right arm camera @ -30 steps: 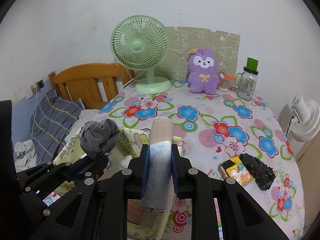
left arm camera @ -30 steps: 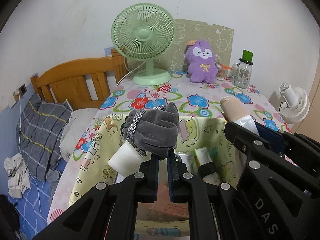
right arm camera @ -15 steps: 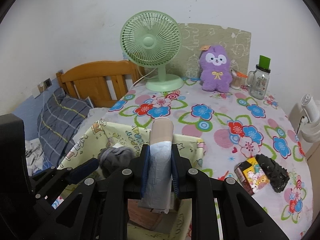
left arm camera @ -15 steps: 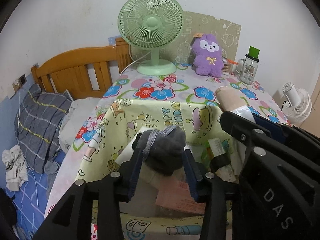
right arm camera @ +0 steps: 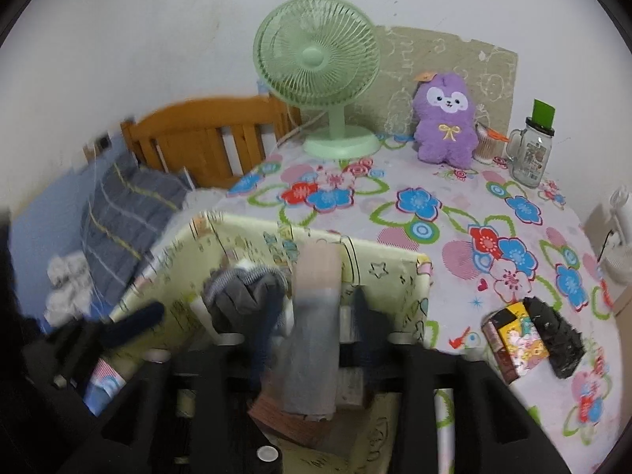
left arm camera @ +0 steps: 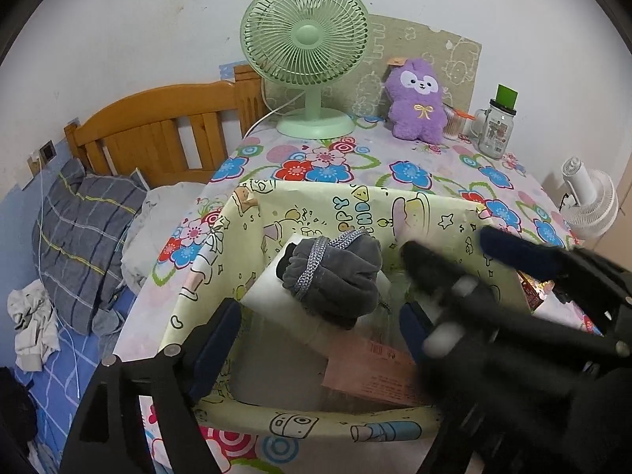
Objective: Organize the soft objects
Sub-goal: 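Open both tools to drop the glove and cylinder into the box, then move both tools back toward the yellow snack box and black folded item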
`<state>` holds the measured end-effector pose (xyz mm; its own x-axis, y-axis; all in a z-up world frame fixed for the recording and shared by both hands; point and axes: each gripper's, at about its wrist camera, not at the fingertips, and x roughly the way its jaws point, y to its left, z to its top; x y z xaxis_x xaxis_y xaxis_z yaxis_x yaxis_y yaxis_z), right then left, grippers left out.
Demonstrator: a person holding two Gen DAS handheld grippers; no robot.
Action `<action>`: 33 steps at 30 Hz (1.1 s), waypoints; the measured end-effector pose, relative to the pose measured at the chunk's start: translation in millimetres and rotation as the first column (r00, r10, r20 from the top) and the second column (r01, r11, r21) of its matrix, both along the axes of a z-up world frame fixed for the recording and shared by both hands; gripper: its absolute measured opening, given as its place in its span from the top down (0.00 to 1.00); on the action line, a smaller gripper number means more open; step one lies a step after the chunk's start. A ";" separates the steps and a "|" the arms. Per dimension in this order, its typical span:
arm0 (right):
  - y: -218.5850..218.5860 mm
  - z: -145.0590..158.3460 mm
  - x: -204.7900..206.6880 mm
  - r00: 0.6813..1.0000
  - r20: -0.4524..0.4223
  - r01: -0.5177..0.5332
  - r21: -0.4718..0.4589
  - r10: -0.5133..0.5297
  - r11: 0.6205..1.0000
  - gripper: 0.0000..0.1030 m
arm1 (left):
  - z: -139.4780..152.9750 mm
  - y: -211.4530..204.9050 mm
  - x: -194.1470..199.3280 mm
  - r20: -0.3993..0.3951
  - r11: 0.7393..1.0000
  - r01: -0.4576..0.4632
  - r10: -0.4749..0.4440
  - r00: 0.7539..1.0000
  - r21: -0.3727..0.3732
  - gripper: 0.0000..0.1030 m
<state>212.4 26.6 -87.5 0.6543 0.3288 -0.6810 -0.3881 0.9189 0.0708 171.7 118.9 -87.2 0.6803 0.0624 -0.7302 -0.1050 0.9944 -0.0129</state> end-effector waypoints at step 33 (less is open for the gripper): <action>-79.0 44.7 -52.6 0.980 0.124 0.156 -0.003 -0.154 0.988 0.16 | 46.0 -73.1 -41.2 0.114 0.995 0.089 -0.094 0.989 0.053 0.09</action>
